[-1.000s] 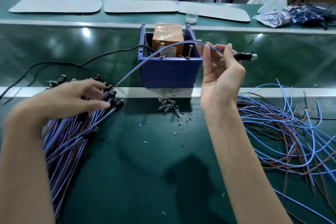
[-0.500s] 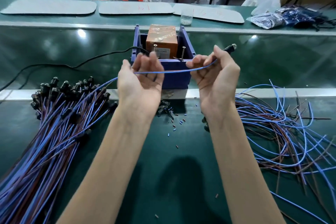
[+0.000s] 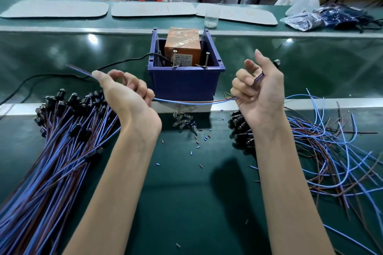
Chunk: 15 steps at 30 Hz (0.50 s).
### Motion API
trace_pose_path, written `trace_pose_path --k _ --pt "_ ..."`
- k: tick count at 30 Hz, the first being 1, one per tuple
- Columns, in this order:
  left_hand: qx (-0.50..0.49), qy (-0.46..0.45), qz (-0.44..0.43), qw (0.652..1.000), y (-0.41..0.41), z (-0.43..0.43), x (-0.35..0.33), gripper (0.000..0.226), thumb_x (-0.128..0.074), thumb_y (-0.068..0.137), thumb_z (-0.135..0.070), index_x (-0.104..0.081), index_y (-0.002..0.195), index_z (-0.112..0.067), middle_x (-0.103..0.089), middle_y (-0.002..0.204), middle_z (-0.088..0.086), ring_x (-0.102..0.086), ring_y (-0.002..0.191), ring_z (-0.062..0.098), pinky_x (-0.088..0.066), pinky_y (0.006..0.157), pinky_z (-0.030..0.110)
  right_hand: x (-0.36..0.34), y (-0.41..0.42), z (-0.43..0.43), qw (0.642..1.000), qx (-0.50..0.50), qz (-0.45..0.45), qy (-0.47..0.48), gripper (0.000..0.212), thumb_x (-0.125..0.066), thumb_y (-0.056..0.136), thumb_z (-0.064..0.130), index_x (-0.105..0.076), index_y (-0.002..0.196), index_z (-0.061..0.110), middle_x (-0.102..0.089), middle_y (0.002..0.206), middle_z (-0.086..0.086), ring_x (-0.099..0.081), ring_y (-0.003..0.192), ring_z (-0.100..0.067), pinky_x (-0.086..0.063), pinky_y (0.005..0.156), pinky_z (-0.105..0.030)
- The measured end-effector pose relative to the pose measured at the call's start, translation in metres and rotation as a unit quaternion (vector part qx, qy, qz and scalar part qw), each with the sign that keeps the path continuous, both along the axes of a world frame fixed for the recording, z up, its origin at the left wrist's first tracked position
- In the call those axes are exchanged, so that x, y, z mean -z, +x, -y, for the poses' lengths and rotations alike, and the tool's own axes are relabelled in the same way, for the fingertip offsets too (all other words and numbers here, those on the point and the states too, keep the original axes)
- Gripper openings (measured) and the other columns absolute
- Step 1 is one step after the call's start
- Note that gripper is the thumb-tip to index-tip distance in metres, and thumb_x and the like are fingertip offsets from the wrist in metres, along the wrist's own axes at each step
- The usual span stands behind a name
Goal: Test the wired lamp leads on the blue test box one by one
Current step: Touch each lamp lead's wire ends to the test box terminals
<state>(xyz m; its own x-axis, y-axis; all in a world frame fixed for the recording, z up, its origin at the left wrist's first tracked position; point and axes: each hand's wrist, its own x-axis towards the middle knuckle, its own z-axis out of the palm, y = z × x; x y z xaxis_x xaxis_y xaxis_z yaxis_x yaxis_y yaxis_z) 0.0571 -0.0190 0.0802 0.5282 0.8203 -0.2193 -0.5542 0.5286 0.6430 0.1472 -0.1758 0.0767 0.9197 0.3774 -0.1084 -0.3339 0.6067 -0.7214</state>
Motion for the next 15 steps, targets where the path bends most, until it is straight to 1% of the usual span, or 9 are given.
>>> trace_pose_path --k 2,5,7,10,11,13,15 --pt "-0.017 0.038 -0.009 0.999 0.002 -0.007 0.006 0.041 -0.023 0.106 -0.036 -0.041 0.073 -0.018 -0.026 0.049 -0.008 -0.018 0.04 0.009 -0.016 0.037 0.02 0.0 0.0 -0.001 0.999 -0.002 0.02 -0.025 0.032 -0.048 0.096 0.031 -0.046 0.068 0.018 -0.031 0.047 0.006 -0.022 0.036 -0.006 -0.019 0.033 -0.017" --pt "-0.02 0.122 -0.056 0.991 0.006 -0.008 0.014 0.034 -0.024 0.107 -0.025 -0.048 0.085 -0.017 -0.03 0.049 -0.009 -0.02 0.04 0.007 -0.017 0.038 0.019 0.0 0.0 -0.003 0.996 0.004 0.049 -0.068 0.042 -0.048 0.098 0.027 -0.048 0.057 0.017 -0.036 0.05 0.005 -0.026 0.04 -0.006 -0.021 0.036 -0.016" --pt "-0.025 0.164 -0.068 0.984 0.007 -0.004 0.018 0.03 -0.023 0.107 -0.023 -0.05 0.093 -0.02 -0.033 0.05 -0.009 -0.021 0.041 0.008 -0.019 0.039 0.019 0.0 0.0 -0.003 0.993 0.01 0.07 -0.093 0.043 -0.049 0.097 0.027 -0.052 0.056 0.016 -0.039 0.053 0.004 -0.026 0.041 -0.006 -0.019 0.036 -0.016" --pt "-0.054 0.182 -0.06 0.98 0.007 -0.003 0.023 0.028 -0.022 0.107 -0.023 -0.049 0.101 -0.024 -0.033 0.055 -0.006 -0.02 0.043 0.009 -0.02 0.039 0.02 0.001 0.001 0.0 0.985 0.01 0.108 -0.133 0.042 -0.051 0.097 0.027 -0.057 0.057 0.017 -0.041 0.057 0.004 -0.026 0.041 -0.006 -0.018 0.038 -0.018" --pt "-0.062 0.185 -0.059 0.979 0.008 -0.003 0.025 0.028 -0.022 0.107 -0.026 -0.049 0.1 -0.024 -0.032 0.055 -0.006 -0.021 0.043 0.009 -0.02 0.039 0.02 0.002 0.0 0.0 0.982 0.009 0.121 -0.145 0.041 -0.052 0.097 0.027 -0.059 0.057 0.018 -0.042 0.057 0.005 -0.026 0.042 -0.006 -0.018 0.038 -0.018" --pt "-0.06 0.214 -0.075 0.972 0.009 -0.005 0.028 0.033 -0.026 0.106 -0.033 -0.051 0.088 -0.021 -0.029 0.052 -0.01 -0.022 0.041 0.008 -0.021 0.039 0.02 0.003 0.0 0.0 0.973 0.014 0.148 -0.175 0.042 -0.052 0.097 0.026 -0.064 0.058 0.018 -0.042 0.057 0.005 -0.026 0.042 -0.006 -0.018 0.038 -0.018" --pt "-0.019 0.285 -0.124 0.95 0.012 -0.005 0.033 0.039 -0.033 0.105 -0.034 -0.055 0.076 -0.02 -0.03 0.051 -0.011 -0.024 0.042 0.007 -0.02 0.043 0.023 0.003 -0.001 -0.003 0.964 0.028 0.17 -0.201 0.04 -0.051 0.098 0.026 -0.069 0.064 0.015 -0.044 0.057 0.005 -0.027 0.043 -0.006 -0.018 0.038 -0.017"
